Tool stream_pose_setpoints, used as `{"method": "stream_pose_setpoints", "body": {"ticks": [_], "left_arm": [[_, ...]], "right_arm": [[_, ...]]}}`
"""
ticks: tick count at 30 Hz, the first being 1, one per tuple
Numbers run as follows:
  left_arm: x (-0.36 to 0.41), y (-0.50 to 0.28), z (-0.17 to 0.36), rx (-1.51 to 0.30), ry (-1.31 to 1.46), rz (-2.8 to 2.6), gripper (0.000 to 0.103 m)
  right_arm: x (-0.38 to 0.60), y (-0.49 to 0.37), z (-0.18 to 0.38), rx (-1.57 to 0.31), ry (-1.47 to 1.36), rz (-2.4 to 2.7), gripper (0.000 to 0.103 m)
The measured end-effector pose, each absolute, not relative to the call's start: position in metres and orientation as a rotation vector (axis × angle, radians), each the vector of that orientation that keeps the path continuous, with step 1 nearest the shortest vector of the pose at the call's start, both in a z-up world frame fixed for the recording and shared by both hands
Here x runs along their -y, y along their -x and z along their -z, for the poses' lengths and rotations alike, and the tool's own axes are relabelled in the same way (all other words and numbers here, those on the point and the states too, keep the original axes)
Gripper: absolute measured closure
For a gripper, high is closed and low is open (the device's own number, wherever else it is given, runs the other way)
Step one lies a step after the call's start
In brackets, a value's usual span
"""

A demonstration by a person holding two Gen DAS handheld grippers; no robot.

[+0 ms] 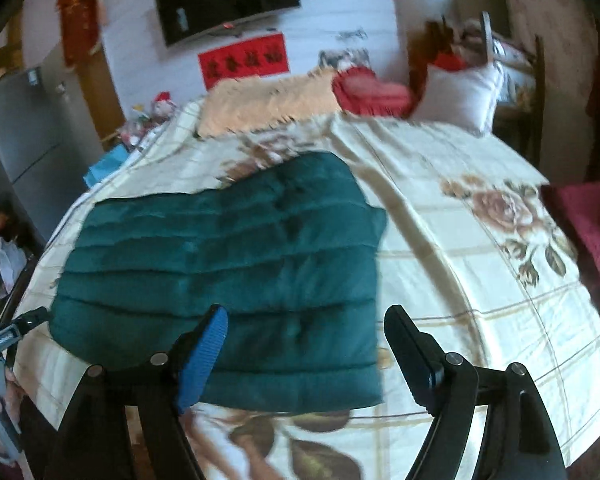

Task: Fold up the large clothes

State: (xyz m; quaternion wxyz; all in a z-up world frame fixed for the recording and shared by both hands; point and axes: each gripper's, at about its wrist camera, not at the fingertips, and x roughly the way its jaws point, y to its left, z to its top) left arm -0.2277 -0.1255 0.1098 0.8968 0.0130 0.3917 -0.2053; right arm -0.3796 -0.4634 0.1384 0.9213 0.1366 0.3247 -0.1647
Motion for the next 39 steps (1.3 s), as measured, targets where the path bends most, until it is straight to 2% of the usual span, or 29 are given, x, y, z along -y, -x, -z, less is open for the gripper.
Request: {"method": "stream_pose_setpoints", "body": {"ticks": [3,10,14,39], "left_arm": [[0.137,0.241,-0.114,-0.787,-0.046,0.423,0.032],[0.152,0.258,-0.126,-0.72,-0.075,0.404,0.032],[0.154,0.262,-0.126,-0.707,-0.099,0.395,0.032],[0.159,0.272,-0.13,-0.658,-0.155,0.381,0.032]], "right_arm": [[0.434,0.377,-0.142,-0.645,-0.237,0.33,0.014],[0.388,0.37,-0.138,-0.627,-0.201,0.294,0.013],[0.376,0.367,-0.134,-0.635,-0.196,0.292,0.009],[0.369,0.364,-0.126,-0.658,-0.206,0.272,0.009]]}}
